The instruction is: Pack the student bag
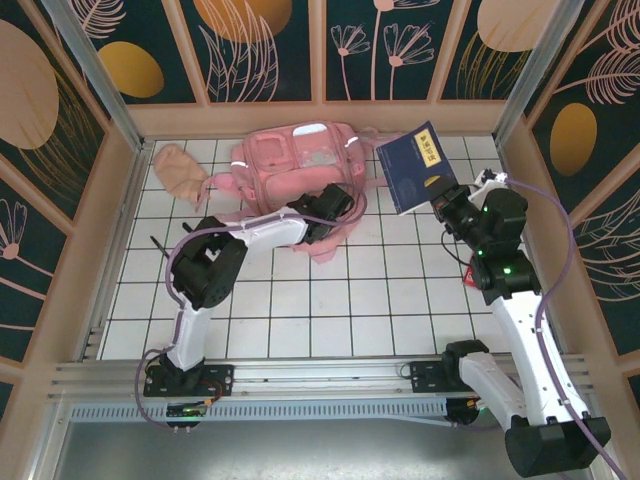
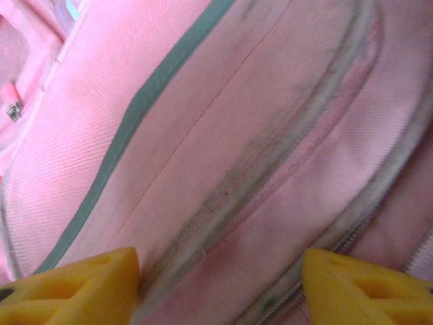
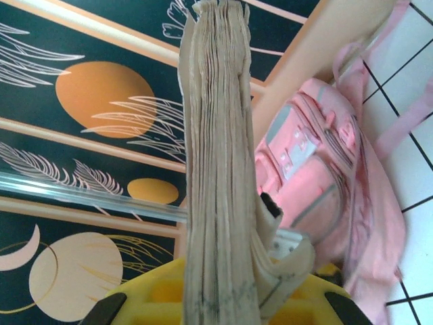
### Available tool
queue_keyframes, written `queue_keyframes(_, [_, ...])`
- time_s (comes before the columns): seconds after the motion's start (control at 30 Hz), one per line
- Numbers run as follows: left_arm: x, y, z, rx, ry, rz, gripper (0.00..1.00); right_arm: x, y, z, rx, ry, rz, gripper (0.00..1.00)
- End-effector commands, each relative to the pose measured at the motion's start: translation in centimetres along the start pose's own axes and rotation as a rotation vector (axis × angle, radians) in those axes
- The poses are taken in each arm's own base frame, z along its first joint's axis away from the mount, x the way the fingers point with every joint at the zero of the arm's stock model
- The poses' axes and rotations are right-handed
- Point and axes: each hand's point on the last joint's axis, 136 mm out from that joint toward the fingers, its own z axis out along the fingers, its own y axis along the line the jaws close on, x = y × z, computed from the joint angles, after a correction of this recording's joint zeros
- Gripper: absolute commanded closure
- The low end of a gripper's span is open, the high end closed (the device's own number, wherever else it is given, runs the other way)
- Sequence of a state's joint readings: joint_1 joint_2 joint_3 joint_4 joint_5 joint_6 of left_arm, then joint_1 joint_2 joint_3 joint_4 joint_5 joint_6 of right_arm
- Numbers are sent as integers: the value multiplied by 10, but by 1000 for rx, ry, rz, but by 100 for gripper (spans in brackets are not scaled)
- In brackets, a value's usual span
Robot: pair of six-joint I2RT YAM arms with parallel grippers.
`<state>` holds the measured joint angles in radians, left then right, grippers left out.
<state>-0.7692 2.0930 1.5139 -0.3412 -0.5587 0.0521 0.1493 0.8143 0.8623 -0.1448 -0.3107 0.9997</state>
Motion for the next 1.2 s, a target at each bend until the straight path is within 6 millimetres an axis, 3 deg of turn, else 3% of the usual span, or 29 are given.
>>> queue_keyframes(0.0, [10,5,10,10,56,4,54,9,2,-5,-24,46,-36,100])
queue_keyframes(0.13, [1,-27,-1,227,6,43,99,14,-4,-7,9,67,-53,100])
queue_keyframes(0.17, [-5,-31,-8,265,-16,30,100,15,-5,-7,12,74,-55,100])
queue_keyframes(0.27, [-22,-30,-29,329,-98,-9,100,20,-8,-4,15,101,-48,100])
queue_keyframes(0.4, [-42,-10,-46,278,-184,12,100,26,-10,-2,10,131,-39,100])
queue_keyframes(0.53, [-48,2,-48,229,-204,91,100,27,-10,-3,13,137,-51,100])
queue_keyframes(0.6, [-48,2,-44,238,-192,120,95,26,-10,-5,21,136,-64,100])
queue_keyframes(0.73, [-38,-14,-37,314,-178,209,50,25,-9,-7,33,134,-79,100])
queue_keyframes(0.8, [-32,-19,-32,335,-159,227,38,25,-8,-8,33,137,-85,100])
queue_keyframes(0.87, [-27,-21,-24,351,-135,226,33,25,-8,-9,34,138,-88,100])
queue_keyframes(1.07, [-28,3,8,217,-95,140,40,24,-5,-9,23,136,-88,100])
queue_keyframes(1.17, [-35,9,18,191,-93,98,63,24,-5,-7,21,138,-85,100])
